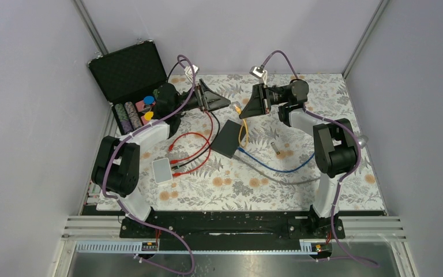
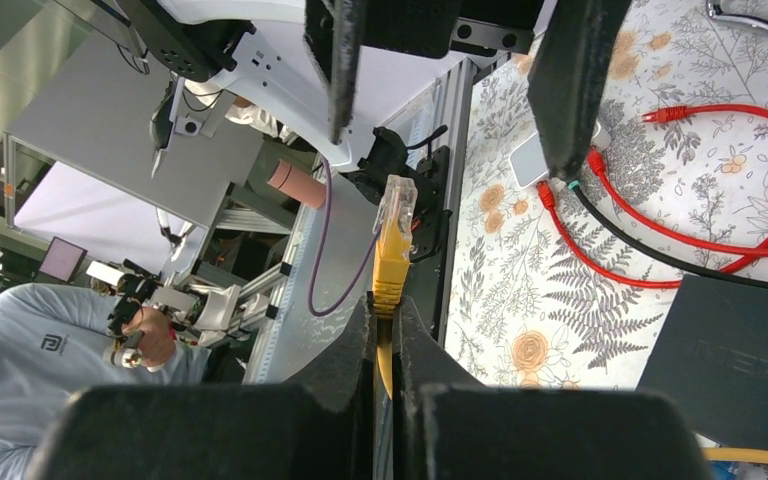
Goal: Insert the plug into the switch port
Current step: Pick up the connector from the center of the board.
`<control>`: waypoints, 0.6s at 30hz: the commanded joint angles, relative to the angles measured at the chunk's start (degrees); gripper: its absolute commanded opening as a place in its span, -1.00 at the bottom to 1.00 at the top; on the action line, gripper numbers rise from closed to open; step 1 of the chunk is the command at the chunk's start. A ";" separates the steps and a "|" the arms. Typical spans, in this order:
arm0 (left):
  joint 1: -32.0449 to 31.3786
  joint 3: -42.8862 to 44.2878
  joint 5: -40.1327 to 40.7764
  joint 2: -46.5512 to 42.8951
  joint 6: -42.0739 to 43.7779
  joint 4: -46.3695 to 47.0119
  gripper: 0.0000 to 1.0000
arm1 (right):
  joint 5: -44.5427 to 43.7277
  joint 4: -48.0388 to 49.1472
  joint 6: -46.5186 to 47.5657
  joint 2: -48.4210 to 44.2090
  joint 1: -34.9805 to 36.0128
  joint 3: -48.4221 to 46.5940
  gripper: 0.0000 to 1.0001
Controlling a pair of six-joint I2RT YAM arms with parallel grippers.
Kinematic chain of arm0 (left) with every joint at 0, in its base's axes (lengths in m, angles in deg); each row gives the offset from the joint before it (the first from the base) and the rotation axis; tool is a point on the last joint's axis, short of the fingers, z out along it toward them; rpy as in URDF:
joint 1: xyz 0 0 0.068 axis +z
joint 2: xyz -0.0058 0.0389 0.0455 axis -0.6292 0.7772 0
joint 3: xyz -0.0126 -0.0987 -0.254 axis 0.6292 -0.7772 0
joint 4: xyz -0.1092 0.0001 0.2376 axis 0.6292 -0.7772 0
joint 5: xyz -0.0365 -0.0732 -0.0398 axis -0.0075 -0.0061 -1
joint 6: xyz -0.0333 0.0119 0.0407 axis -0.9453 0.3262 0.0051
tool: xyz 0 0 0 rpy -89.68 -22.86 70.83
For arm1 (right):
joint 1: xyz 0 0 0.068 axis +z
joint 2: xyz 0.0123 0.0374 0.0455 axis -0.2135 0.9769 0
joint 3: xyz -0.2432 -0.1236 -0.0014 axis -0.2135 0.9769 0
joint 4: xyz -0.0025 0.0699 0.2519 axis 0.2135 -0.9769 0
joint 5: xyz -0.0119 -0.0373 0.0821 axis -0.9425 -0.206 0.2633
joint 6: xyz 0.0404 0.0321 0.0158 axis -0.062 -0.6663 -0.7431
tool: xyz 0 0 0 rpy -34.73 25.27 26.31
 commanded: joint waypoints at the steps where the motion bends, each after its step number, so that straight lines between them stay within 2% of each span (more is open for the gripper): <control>1: 0.12 2.32 -2.44 0.46 -3.34 8.58 0.34 | 4.11 4.47 -0.97 0.28 1.05 -1.14 -1.00; 18: -2.32 3.95 -4.00 1.82 0.49 1.44 0.01 | 4.13 4.37 -3.06 0.80 2.31 -1.58 -1.00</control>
